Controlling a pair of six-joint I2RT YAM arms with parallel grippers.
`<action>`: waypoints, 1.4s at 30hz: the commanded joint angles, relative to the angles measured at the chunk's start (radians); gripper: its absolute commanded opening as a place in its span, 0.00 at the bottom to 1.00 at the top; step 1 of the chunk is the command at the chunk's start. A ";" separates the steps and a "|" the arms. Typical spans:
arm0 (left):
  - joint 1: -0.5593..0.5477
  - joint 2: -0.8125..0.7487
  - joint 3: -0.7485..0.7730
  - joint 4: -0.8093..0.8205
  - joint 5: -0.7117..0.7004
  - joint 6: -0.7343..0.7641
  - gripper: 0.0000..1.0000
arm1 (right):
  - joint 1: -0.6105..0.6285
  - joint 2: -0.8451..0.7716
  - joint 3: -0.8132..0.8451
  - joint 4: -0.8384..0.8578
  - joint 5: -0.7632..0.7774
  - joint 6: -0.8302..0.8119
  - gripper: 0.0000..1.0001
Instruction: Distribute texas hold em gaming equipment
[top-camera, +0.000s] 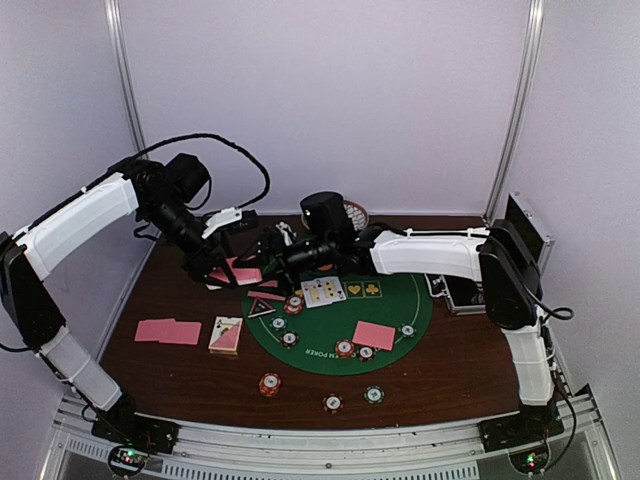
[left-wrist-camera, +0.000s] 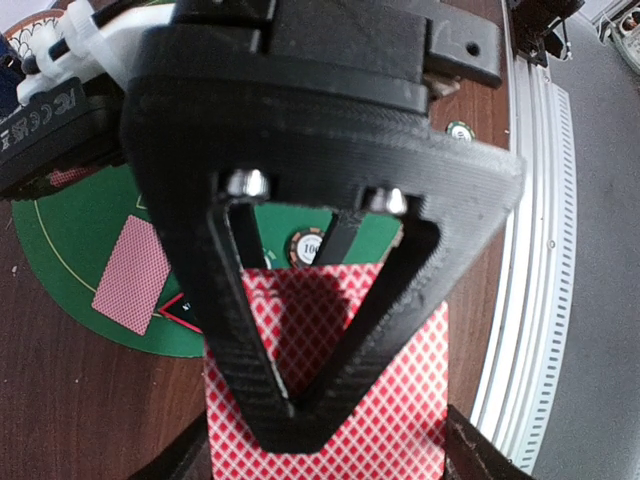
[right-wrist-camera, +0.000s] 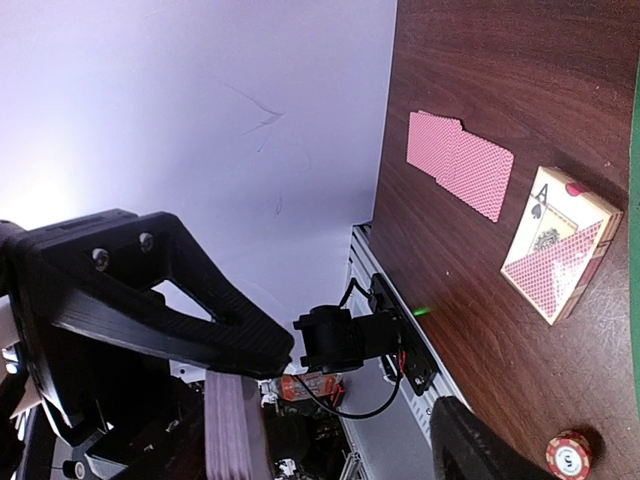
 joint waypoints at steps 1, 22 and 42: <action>0.008 -0.015 0.021 0.025 0.027 -0.002 0.00 | -0.018 -0.035 -0.059 0.004 -0.026 -0.019 0.68; 0.008 -0.015 0.020 0.019 0.036 -0.001 0.00 | -0.037 -0.120 -0.056 -0.070 -0.043 -0.120 0.67; 0.008 -0.019 0.018 0.014 0.036 0.001 0.00 | -0.005 0.007 0.029 -0.032 -0.083 -0.092 0.67</action>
